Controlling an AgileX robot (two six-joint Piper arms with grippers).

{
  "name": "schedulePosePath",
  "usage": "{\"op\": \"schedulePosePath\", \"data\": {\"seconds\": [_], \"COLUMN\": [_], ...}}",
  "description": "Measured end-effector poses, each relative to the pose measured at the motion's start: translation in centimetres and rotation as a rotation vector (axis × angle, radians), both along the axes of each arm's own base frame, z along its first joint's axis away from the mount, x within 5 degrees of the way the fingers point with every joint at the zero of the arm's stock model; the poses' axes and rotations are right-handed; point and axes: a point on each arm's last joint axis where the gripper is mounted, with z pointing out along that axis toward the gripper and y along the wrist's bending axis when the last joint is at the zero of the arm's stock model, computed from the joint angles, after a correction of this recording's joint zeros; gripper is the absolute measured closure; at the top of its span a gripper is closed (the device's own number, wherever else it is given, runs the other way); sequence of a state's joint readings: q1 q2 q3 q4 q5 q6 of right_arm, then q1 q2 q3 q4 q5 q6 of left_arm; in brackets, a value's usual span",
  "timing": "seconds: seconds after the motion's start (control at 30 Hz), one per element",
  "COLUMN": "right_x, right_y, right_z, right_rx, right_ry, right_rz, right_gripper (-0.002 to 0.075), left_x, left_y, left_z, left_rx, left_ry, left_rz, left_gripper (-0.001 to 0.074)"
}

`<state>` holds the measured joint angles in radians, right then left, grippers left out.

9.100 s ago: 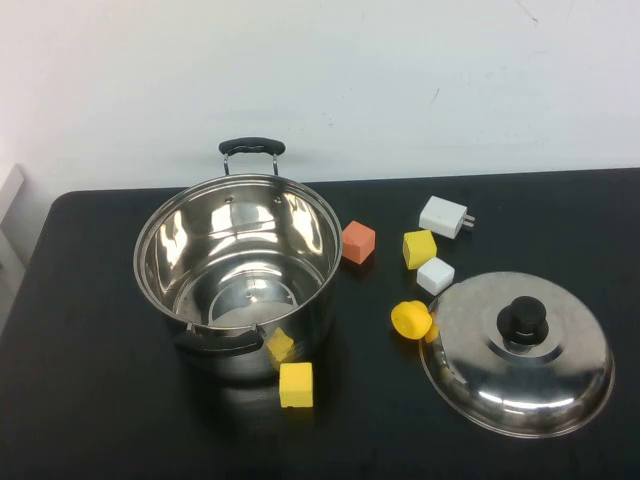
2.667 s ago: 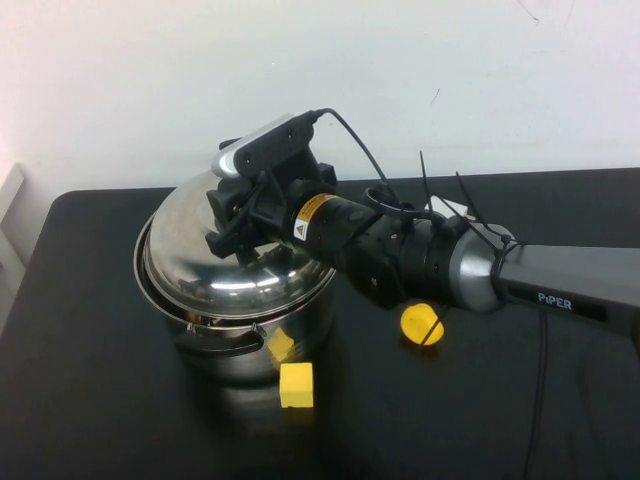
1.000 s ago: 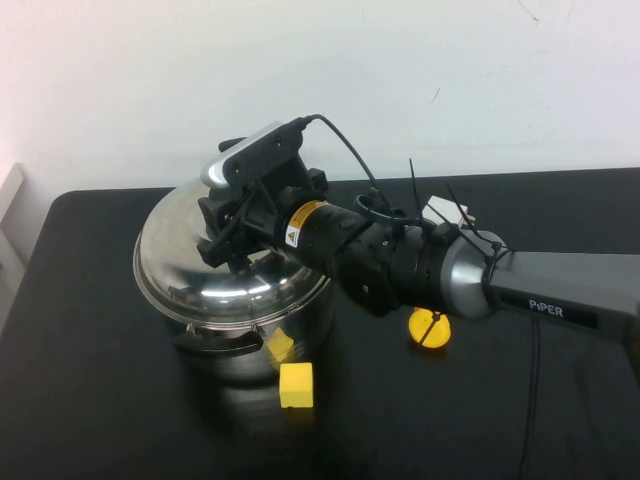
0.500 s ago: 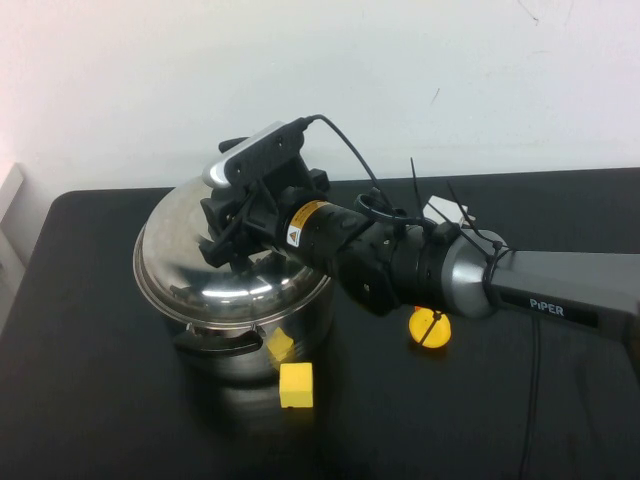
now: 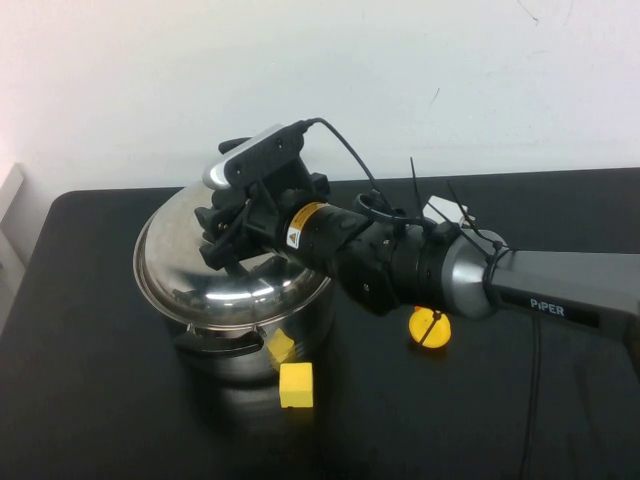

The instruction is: Cover the pot

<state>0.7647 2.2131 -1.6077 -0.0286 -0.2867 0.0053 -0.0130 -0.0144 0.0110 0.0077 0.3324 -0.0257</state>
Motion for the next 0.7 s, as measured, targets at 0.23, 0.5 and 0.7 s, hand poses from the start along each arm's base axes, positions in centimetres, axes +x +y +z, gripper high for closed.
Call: {"op": "schedulePosePath", "data": {"seconds": [0.23, 0.5, 0.7], "right_x": [-0.7, -6.5, -11.9], "right_y": [-0.7, -5.5, -10.7], "right_z": [4.6, 14.0, 16.5], "right_rx": [0.025, 0.06, -0.057], "right_ry": [-0.059, -0.207, -0.239], "right_rz": [0.008, 0.056, 0.072], "right_gripper": [0.0186, 0.0629, 0.0717], "left_x": [0.0, 0.0, 0.0], "left_y": [0.0, 0.0, 0.0], "left_z": [0.0, 0.0, 0.0], "left_rx": [0.0, 0.0, 0.002], "left_ry": [0.0, 0.0, 0.0], "left_rz": [0.0, 0.0, -0.001], "left_gripper": [0.0737, 0.0737, 0.0737]}}
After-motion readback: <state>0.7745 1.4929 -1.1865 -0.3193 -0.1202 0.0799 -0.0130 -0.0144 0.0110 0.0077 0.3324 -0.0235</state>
